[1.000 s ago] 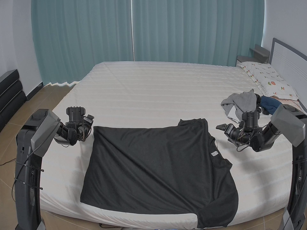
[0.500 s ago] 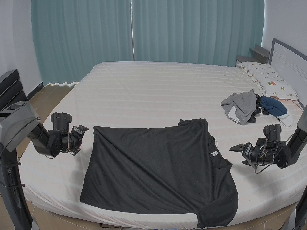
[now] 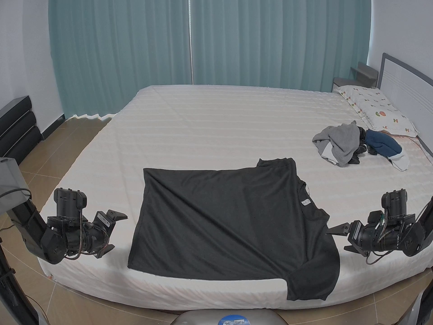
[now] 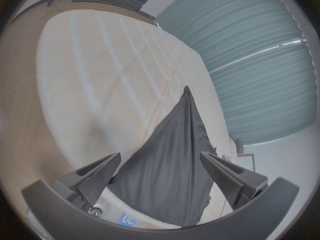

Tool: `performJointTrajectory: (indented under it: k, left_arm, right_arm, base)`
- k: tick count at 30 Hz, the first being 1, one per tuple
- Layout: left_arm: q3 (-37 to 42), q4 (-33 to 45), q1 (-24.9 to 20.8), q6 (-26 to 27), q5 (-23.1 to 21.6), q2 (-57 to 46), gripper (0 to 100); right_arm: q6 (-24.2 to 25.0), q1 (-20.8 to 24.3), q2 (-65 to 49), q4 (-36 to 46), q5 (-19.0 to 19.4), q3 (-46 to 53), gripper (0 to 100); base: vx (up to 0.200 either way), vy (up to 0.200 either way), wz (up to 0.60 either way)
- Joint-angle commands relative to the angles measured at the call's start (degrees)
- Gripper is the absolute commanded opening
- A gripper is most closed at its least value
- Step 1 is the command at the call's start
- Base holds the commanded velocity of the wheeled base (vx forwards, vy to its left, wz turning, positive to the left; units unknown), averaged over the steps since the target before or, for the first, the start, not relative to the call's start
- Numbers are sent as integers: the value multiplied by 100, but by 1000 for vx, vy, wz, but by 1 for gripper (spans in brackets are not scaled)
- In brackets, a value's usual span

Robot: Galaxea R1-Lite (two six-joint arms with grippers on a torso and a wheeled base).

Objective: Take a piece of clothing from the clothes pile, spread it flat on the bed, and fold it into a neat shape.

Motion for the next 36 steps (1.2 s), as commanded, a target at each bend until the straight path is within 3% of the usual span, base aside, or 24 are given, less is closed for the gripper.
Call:
performJointTrajectory:
  k: [1, 16, 22, 36]
  left_arm:
    - [170, -13, -127, 126, 19, 175, 100]
    - [240, -13, -303, 47, -43, 131, 100]
    - [249, -4, -566, -156, -43, 114, 100]
    - [319, 4, -646, -129, 36, -18, 100]
  right_arm:
    - [-10, 45, -14, -2, 5, 83, 100]
    - [25, 159, -23, -11, 5, 136, 100]
    - [34, 176, -23, -11, -4, 127, 100]
    - [34, 176, -67, -20, -4, 127, 100]
  base:
    - [0, 0, 0]
    - [0, 0, 0]
    - [0, -200, 0]
    - [0, -171, 0]
